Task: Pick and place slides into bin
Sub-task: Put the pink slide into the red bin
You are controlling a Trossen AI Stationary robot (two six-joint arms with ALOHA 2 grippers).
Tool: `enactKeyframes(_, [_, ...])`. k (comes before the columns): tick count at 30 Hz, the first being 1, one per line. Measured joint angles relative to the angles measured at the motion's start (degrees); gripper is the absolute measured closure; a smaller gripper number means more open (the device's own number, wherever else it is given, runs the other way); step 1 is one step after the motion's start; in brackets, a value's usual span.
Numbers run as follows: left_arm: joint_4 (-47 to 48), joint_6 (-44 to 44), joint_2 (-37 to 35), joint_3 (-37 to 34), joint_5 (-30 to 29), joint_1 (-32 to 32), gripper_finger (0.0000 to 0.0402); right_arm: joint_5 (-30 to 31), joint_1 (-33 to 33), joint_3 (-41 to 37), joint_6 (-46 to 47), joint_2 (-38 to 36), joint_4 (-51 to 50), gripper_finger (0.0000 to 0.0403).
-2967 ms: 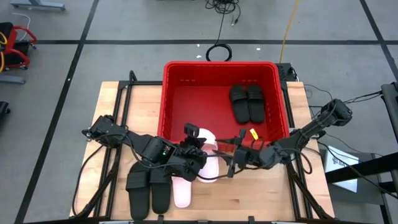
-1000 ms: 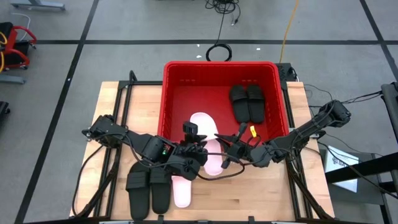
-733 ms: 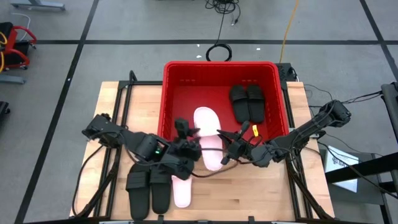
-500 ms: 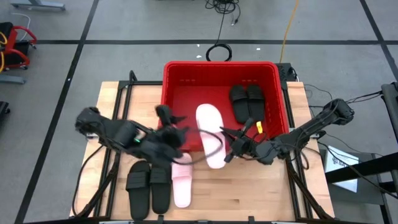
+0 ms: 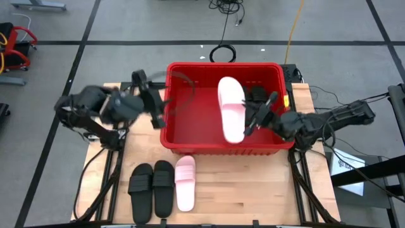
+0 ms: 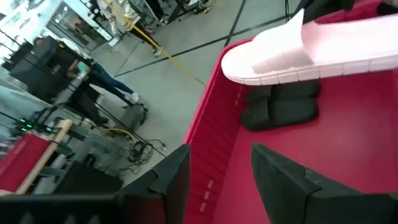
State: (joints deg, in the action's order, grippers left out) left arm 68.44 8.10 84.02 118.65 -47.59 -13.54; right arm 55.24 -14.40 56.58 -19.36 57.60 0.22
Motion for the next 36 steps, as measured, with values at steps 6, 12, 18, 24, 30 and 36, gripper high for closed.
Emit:
enactKeyframes(6, [-5.4, 6.7, -2.9, 0.0, 12.6, 12.5, 0.0227, -7.8, 10.1, 0.0, 0.9, -1.9, -3.9, 0.0399])
enactKeyframes(12, [-9.0, 12.8, -3.1, -0.2, 31.3, 26.4, 0.0227, -19.5, 22.1, 0.0, 2.7, -1.4, -7.1, 0.0399])
enactKeyframes(18, [-16.4, 16.2, -2.8, -6.0, 42.8, 38.5, 0.0227, -31.1, 35.6, -2.3, 5.4, -0.4, -7.2, 0.0399])
enactKeyframes(24, [-24.0, 14.9, -2.8, -15.3, 52.5, 48.9, 0.0227, -40.6, 43.9, -8.6, 8.2, 0.1, -0.4, 0.0399])
enactKeyframes(30, [-31.5, 13.6, -3.1, -24.1, 57.0, 53.0, 0.0227, -41.9, 45.2, -15.9, 9.6, 0.3, 6.5, 0.0399])
enactKeyframes(36, [-37.4, 11.3, -3.1, -30.3, 59.9, 54.1, 0.0227, -42.2, 45.2, -22.8, 9.5, 0.4, 12.3, 0.0399])
